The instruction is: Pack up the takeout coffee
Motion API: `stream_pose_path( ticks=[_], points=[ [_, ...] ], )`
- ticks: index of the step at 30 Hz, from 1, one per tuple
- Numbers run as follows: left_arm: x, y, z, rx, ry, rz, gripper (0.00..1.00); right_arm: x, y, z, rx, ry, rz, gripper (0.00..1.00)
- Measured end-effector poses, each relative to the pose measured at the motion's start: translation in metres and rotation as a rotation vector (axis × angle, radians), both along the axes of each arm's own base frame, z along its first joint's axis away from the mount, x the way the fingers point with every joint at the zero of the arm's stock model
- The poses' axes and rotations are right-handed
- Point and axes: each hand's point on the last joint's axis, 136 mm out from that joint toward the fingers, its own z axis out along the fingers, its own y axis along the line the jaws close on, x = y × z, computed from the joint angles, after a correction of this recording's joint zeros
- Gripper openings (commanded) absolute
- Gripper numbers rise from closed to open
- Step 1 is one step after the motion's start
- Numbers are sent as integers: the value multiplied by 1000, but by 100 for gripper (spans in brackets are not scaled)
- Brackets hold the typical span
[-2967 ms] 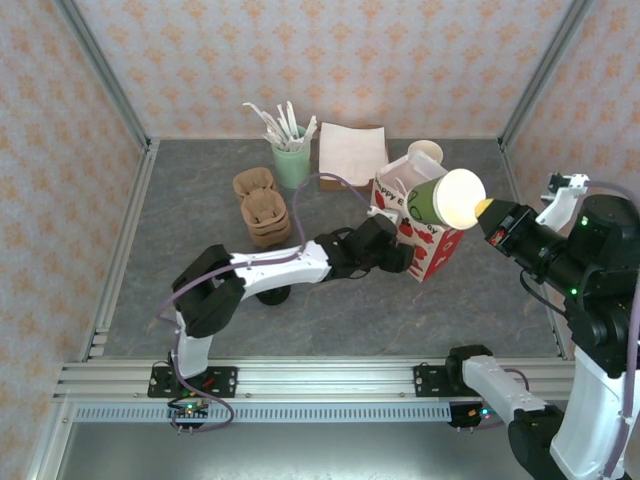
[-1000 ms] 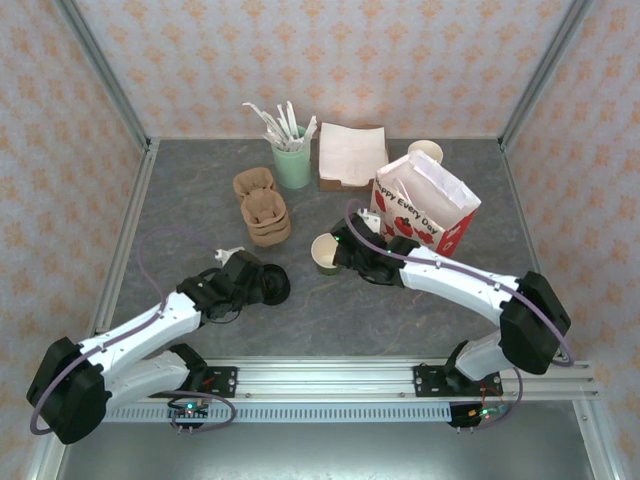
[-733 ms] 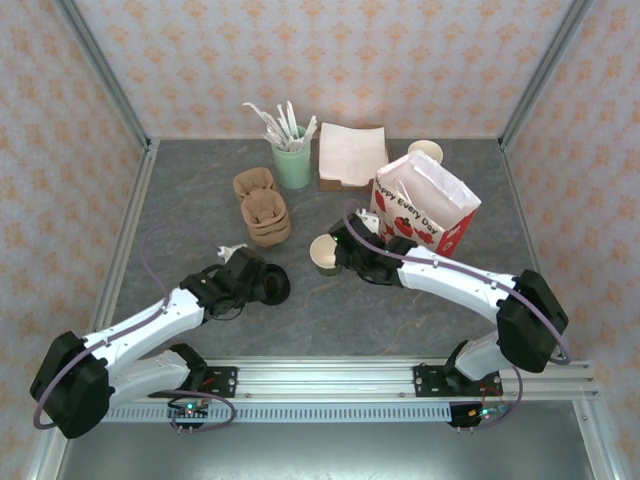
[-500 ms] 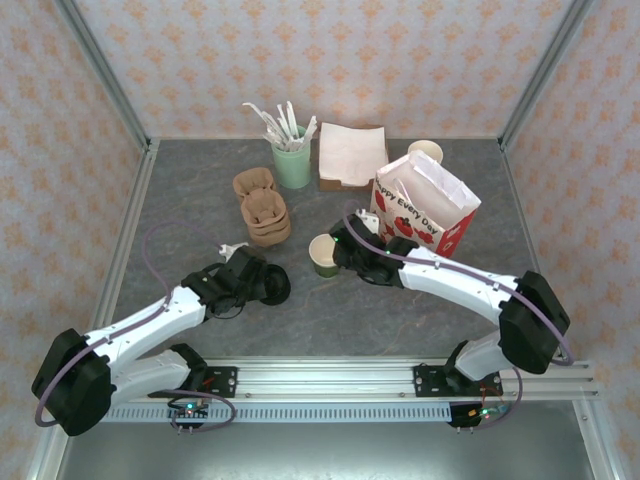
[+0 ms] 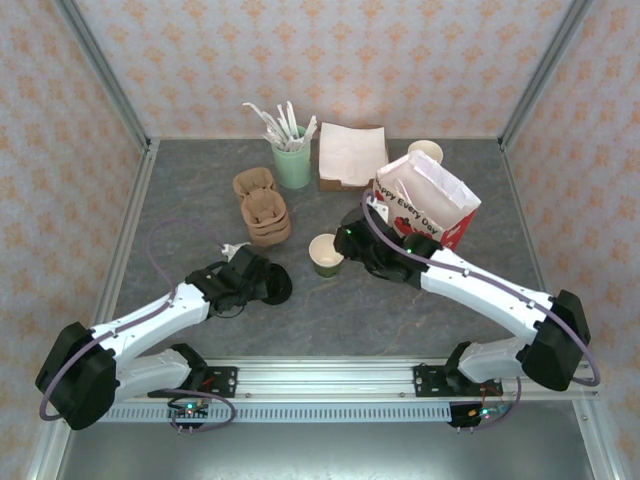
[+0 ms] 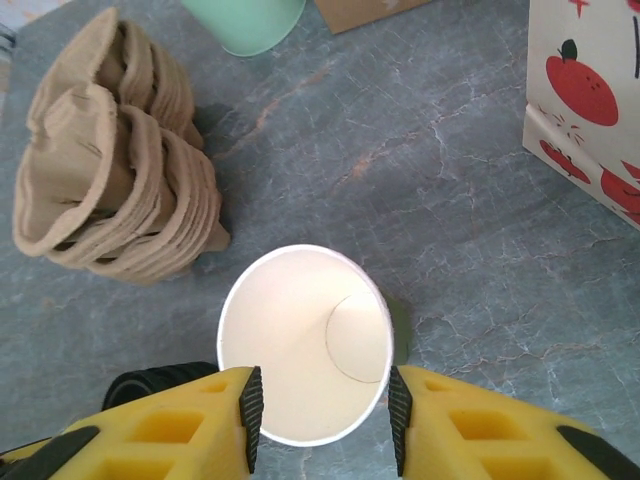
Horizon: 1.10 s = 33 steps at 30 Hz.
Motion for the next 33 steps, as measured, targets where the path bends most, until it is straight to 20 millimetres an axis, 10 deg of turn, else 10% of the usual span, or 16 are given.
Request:
stream_pose_path(
  ticks=[33],
  points=[
    [5, -50, 128, -147, -213, -164, 15, -55, 81, 55, 327, 106, 322, 36]
  ],
)
